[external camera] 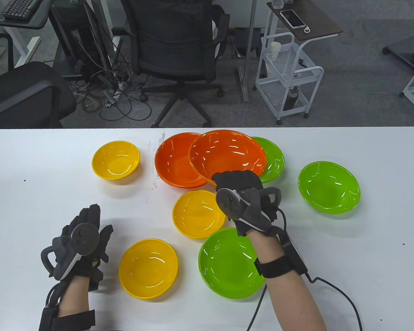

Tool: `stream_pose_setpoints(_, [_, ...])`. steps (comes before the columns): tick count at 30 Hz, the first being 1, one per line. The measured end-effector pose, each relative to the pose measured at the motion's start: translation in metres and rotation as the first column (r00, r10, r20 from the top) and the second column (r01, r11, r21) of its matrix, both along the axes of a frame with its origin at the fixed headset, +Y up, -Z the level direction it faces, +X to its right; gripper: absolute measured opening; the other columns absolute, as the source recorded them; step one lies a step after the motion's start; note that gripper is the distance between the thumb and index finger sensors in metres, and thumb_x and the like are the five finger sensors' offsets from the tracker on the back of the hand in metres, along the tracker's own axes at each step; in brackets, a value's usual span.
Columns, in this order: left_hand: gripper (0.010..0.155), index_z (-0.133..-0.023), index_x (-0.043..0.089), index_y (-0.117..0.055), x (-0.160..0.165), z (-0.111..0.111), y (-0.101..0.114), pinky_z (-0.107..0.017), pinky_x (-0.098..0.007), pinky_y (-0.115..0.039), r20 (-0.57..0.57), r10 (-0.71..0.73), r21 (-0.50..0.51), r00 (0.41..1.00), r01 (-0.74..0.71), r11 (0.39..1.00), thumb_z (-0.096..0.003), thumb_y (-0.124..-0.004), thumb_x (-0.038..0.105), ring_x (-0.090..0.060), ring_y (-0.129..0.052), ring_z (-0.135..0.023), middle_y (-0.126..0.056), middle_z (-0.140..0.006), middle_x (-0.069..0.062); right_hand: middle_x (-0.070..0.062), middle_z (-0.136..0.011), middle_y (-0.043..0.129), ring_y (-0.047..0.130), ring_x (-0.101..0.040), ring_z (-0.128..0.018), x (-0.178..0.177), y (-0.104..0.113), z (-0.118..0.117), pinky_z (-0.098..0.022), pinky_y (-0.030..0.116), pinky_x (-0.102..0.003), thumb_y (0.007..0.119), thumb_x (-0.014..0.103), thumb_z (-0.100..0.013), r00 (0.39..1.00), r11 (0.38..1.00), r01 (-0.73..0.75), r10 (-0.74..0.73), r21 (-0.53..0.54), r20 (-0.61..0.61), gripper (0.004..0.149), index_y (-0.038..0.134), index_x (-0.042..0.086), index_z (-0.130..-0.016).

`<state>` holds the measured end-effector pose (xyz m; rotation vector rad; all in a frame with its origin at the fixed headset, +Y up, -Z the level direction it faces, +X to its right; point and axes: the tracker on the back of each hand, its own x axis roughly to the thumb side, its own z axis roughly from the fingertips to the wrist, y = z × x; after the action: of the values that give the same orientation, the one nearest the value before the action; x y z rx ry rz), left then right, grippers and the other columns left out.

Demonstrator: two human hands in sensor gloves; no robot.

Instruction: Nest bowls by color group

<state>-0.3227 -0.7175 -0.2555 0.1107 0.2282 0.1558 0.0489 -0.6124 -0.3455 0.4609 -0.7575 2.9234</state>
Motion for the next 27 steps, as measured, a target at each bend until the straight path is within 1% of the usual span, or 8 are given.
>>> stream_pose_setpoints(4, [0.072, -0.111, 0.032, -0.059, -0.001, -0.001, -0.001, -0.076, -0.052, -0.064, 0.001, 0.007, -0.001, 1.000, -0.007, 1.000, -0.0454, -0.073, 0.059, -0.033, -0.084, -0.102, -0.072, -0.114, -0.008, 0.009, -0.074, 0.097, 0.100, -0.021, -0.071, -0.023, -0.011, -0.018, -0.061, 0.074, -0.049, 0.085, 0.038, -0.037, 1.000, 1.000, 0.007, -0.007, -0.009, 0.005, 0.039, 0.086, 0.034, -0.075])
stream_pose_setpoints(7, [0.072, -0.111, 0.032, -0.059, -0.002, -0.001, -0.001, -0.076, -0.052, -0.064, 0.003, 0.015, 0.000, 1.000, -0.015, 1.000, -0.0454, -0.073, 0.059, -0.033, -0.084, -0.102, -0.073, -0.114, -0.008, 0.010, -0.074, 0.097, 0.099, -0.021, -0.073, -0.041, -0.023, -0.031, -0.063, 0.073, -0.050, 0.085, 0.037, -0.037, 1.000, 0.999, -0.023, 0.024, -0.022, 0.015, 0.038, 0.085, 0.035, -0.074])
stream_pose_setpoints(8, [0.072, -0.111, 0.033, -0.059, -0.002, -0.001, -0.001, -0.076, -0.052, -0.064, 0.004, 0.017, 0.000, 1.000, -0.017, 1.000, -0.0454, -0.073, 0.059, -0.033, -0.084, -0.102, -0.072, -0.114, -0.008, 0.010, -0.074, 0.097, 0.099, -0.021, -0.072, -0.046, -0.026, -0.035, -0.062, 0.073, -0.050, 0.085, 0.037, -0.036, 0.999, 0.999, -0.034, 0.035, -0.032, 0.008, 0.037, 0.086, 0.035, -0.074])
stream_pose_setpoints(10, [0.072, -0.111, 0.033, -0.059, -0.002, -0.001, -0.001, -0.076, -0.052, -0.064, 0.007, 0.023, 0.002, 1.000, -0.023, 1.000, -0.0453, -0.073, 0.059, -0.033, -0.084, -0.101, -0.073, -0.114, -0.008, 0.010, -0.074, 0.097, 0.100, -0.021, -0.072, -0.057, -0.031, -0.039, -0.061, 0.074, -0.050, 0.085, 0.037, -0.036, 0.996, 0.996, -0.087, 0.088, -0.010, 0.014, 0.037, 0.086, 0.035, -0.073])
stream_pose_setpoints(11, [0.072, -0.111, 0.033, -0.059, -0.002, -0.001, -0.001, -0.076, -0.052, -0.064, 0.008, 0.026, 0.003, 1.000, -0.026, 1.000, -0.0453, -0.073, 0.059, -0.033, -0.084, -0.102, -0.072, -0.114, -0.008, 0.011, -0.074, 0.097, 0.100, -0.021, -0.072, -0.063, -0.034, -0.041, -0.061, 0.074, -0.050, 0.085, 0.037, -0.036, 0.995, 0.995, -0.098, 0.098, -0.027, 0.014, 0.037, 0.086, 0.036, -0.073])
stream_pose_setpoints(16, [0.072, -0.111, 0.032, -0.059, -0.003, -0.001, -0.001, -0.076, -0.052, -0.064, 0.010, 0.034, 0.006, 0.999, -0.034, 0.999, -0.0454, -0.073, 0.059, -0.033, -0.084, -0.102, -0.072, -0.114, -0.008, 0.011, -0.073, 0.098, 0.100, -0.021, -0.073, -0.080, -0.046, -0.050, -0.061, 0.075, -0.050, 0.086, 0.037, -0.035, 0.984, 0.984, -0.176, 0.177, -0.025, 0.033, 0.037, 0.087, 0.036, -0.072])
stream_pose_setpoints(21, [0.072, -0.111, 0.032, -0.059, -0.003, -0.001, -0.002, -0.075, -0.052, -0.064, 0.011, 0.039, 0.004, 0.999, -0.039, 0.999, -0.0454, -0.073, 0.059, -0.034, -0.084, -0.102, -0.072, -0.114, -0.008, 0.011, -0.072, 0.098, 0.101, -0.021, -0.072, -0.088, -0.056, -0.057, -0.060, 0.076, -0.049, 0.087, 0.038, -0.034, 0.973, 0.973, -0.223, 0.225, -0.052, 0.046, 0.036, 0.087, 0.036, -0.071])
stream_pose_setpoints(27, [0.072, -0.111, 0.032, -0.058, -0.003, -0.001, -0.003, -0.075, -0.052, -0.064, 0.009, 0.040, -0.003, 0.999, -0.040, 0.999, -0.0454, -0.072, 0.059, -0.034, -0.084, -0.102, -0.072, -0.114, -0.008, 0.011, -0.071, 0.099, 0.101, -0.021, -0.071, -0.097, -0.065, -0.058, -0.060, 0.077, -0.048, 0.087, 0.039, -0.034, 0.956, 0.955, -0.287, 0.290, -0.070, 0.045, 0.036, 0.088, 0.036, -0.070])
